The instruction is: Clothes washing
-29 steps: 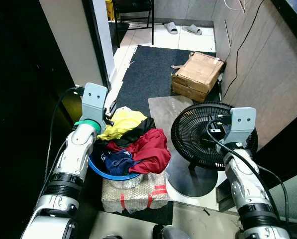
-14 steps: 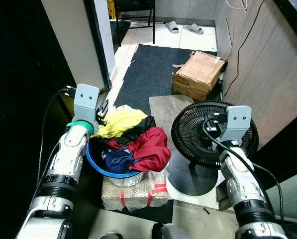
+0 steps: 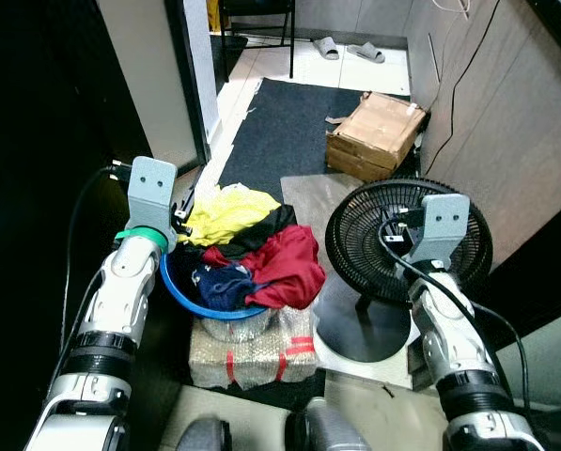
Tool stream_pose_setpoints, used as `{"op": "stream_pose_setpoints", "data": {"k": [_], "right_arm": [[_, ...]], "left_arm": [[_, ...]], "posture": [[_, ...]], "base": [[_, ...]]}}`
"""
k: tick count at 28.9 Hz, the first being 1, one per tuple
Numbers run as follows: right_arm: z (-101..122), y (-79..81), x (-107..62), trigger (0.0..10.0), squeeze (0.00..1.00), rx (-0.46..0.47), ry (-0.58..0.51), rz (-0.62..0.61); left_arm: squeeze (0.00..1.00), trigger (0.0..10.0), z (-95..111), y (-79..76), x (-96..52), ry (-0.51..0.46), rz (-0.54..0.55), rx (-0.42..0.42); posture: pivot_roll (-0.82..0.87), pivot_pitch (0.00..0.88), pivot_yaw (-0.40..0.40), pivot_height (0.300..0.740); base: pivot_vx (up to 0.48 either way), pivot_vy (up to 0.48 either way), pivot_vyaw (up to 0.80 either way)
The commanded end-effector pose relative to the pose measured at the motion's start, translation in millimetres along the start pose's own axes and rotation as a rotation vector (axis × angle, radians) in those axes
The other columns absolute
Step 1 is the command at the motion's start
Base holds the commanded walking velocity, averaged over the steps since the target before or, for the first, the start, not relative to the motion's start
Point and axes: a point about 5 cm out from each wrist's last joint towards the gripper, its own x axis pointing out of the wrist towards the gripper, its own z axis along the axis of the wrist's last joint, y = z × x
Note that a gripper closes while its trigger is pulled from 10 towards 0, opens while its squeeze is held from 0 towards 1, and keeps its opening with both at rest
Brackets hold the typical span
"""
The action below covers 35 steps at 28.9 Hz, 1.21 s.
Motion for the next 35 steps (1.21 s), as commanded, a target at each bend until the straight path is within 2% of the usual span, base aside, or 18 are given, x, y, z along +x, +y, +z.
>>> {"op": "stream_pose_setpoints", "data": {"k": [1, 28, 30, 32, 33, 35], "right_arm": [[-8, 1.1, -3.6, 10.0, 0.0, 0.005, 0.029, 0.003], [-6, 3.4, -0.4, 10.0, 0.0, 0.007, 0.023, 0.014], [-2, 4.8, 1.1, 10.0, 0.0, 0.009, 0.009, 0.019], [11, 7.2, 5.4, 10.0, 0.0, 0.016, -0.034, 0.03], [11, 7.2, 5.4, 10.0, 0.0, 0.016, -0.034, 0.03], [28, 7.4, 11.4, 10.0, 0.0, 0.026, -0.089, 0.036]], "left_arm": [[0.0, 10.0, -8, 0.4, -4.0, 0.022, 0.005, -0.001], [0.0, 10.0, -6, 2.9, -2.8, 0.026, 0.016, -0.013], [0.0, 10.0, -1, 4.8, -1.1, 0.017, 0.018, -0.041], [0.0, 10.0, 20, 11.0, 4.0, -0.028, 0.0, -0.113], [0.0, 10.0, 20, 11.0, 4.0, -0.028, 0.0, -0.113], [0.0, 10.0, 60, 13.9, 8.0, -0.129, -0.104, -0.163]], "posture": [[-0.01, 0.116, 0.044, 0.61], [0.0, 0.111, 0.041, 0.52], [-0.01, 0.11, 0.041, 0.515], [-0.01, 0.109, 0.039, 0.505], [-0.01, 0.109, 0.039, 0.505], [-0.01, 0.107, 0.034, 0.505]], "base": [[0.0, 0.0, 0.0], [0.0, 0.0, 0.0], [0.0, 0.0, 0.0], [0.0, 0.0, 0.0], [0.0, 0.0, 0.0], [0.0, 0.0, 0.0]]}}
